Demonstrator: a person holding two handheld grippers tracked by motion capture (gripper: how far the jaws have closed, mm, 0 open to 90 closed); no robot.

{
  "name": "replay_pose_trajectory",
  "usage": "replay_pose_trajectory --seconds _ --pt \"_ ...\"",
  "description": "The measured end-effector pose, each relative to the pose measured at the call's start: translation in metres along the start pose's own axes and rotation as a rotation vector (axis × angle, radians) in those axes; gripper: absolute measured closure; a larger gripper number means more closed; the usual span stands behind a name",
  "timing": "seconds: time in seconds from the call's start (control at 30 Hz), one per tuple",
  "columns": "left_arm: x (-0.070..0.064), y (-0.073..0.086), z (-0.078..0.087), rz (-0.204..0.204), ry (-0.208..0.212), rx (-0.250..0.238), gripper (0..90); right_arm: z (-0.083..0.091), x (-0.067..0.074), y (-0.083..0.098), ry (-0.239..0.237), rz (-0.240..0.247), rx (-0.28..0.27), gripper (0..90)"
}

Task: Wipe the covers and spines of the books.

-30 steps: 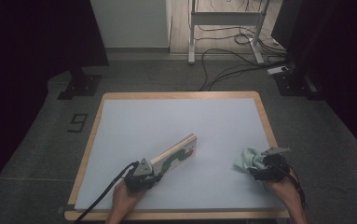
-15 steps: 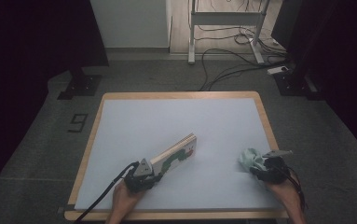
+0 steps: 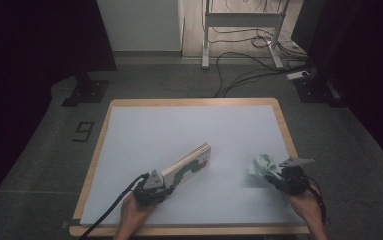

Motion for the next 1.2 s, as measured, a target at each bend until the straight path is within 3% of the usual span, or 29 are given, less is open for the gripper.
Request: replay_pose_trajectory --seconds 0.5,0.83,1.2 --pt "0.001 0.000 0.000 0.010 0.008 0.000 70.8 -0.013 0.046 -0.034 -0.120 0.106 -0.035 72.2" --pt "0.001 0.000 0.000 0.007 0.008 0.001 70.9 -0.031 0.095 -0.061 -0.250 0.185 -0.065 72.2" --pt "0.000 0.000 0.000 0.010 0.008 -0.001 70.9 -0.057 0.144 -0.077 -0.359 0.264 -0.046 72.1"
Point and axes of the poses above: each handheld gripper's, and its own axes: z roughly backward along the jaws, y roughly out of its underside, x roughly to its left, the point moved 6 cm from there along -z, roughly forward along the jaws, and after that the axes turned 7 degrees about -x, right-handed, at the moved point
